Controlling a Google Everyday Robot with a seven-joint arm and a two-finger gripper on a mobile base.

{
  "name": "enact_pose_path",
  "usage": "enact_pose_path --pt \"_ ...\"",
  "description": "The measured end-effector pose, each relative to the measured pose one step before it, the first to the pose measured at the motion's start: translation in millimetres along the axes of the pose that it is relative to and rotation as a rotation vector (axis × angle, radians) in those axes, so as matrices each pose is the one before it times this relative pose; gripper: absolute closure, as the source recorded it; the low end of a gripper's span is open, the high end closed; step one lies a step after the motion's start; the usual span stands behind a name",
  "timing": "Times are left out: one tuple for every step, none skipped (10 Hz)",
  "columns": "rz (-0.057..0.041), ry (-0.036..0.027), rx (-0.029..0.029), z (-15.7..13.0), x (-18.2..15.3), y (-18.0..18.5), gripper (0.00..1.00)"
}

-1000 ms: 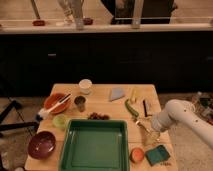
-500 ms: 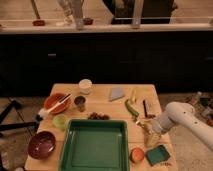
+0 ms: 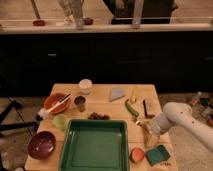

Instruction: Place fork in paper cup

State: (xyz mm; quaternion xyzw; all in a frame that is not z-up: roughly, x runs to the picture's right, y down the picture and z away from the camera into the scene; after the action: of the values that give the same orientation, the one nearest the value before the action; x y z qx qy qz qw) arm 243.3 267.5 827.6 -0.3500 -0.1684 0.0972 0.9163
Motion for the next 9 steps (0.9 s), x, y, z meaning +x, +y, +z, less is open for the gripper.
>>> enact_pose_path --pt "-0.00259 -0.00012 -0.00036 0.78 -2.03 -1.71 0.2" --pt "-0.00162 0.00061 -0.00226 1.25 -2.11 -2.0 0.2" --pt "-0.00178 0.00113 -0.0039 0.89 -1.91 -1.22 0.2" --pt "-0.0013 0.00036 -0.00216 0.63 -0.78 -0.42 0.2" --pt "-0.00155 -0.00036 -0.00146 0.64 -0.78 -0.41 0.24" --pt "-0.00409 -0.00079 -0.00065 0.41 -0.29 0.05 0.34" --pt "-0.00104 -0.00105 0.00008 0.06 0.1 0.32 0.42" --pt "-0.00489 -0.00343 0.00046 0.25 -0.51 0.35 0.52" --pt "-0.00305 -0.00443 -0.0006 0.18 -0.67 0.44 0.62"
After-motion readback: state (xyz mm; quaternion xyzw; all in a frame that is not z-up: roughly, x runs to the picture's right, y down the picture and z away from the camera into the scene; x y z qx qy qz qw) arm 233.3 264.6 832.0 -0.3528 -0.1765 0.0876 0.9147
